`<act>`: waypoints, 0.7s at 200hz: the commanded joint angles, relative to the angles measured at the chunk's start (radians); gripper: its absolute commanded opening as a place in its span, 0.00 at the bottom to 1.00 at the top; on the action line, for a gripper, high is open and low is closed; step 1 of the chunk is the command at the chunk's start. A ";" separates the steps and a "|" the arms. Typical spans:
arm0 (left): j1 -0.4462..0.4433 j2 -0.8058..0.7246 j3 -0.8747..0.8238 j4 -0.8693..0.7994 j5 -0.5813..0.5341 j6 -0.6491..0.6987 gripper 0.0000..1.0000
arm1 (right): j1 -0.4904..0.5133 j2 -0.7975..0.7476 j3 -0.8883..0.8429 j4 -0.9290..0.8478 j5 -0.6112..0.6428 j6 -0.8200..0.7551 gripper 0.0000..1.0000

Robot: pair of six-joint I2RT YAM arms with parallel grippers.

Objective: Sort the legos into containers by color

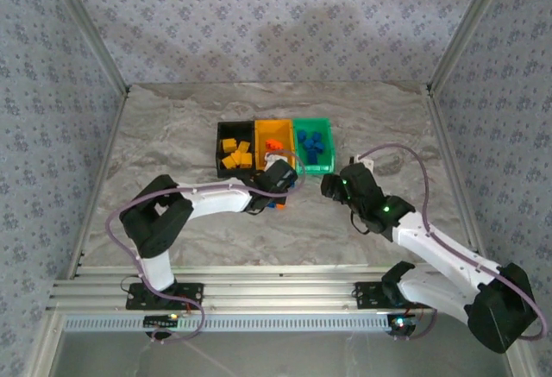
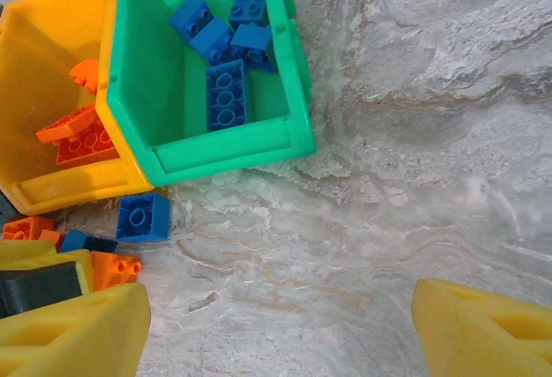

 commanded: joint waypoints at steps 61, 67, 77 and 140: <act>-0.098 -0.052 -0.085 -0.083 0.381 -0.061 0.42 | -0.020 -0.044 -0.028 -0.037 0.046 0.021 0.82; -0.110 -0.066 -0.085 -0.102 0.377 -0.058 0.42 | -0.021 -0.041 -0.032 -0.033 0.043 0.021 0.82; -0.125 -0.098 -0.085 -0.129 0.358 -0.053 0.42 | -0.023 -0.039 -0.034 -0.027 0.041 0.021 0.82; -0.159 -0.181 -0.027 -0.203 0.304 -0.006 0.62 | -0.032 -0.039 -0.042 -0.030 0.032 0.028 0.82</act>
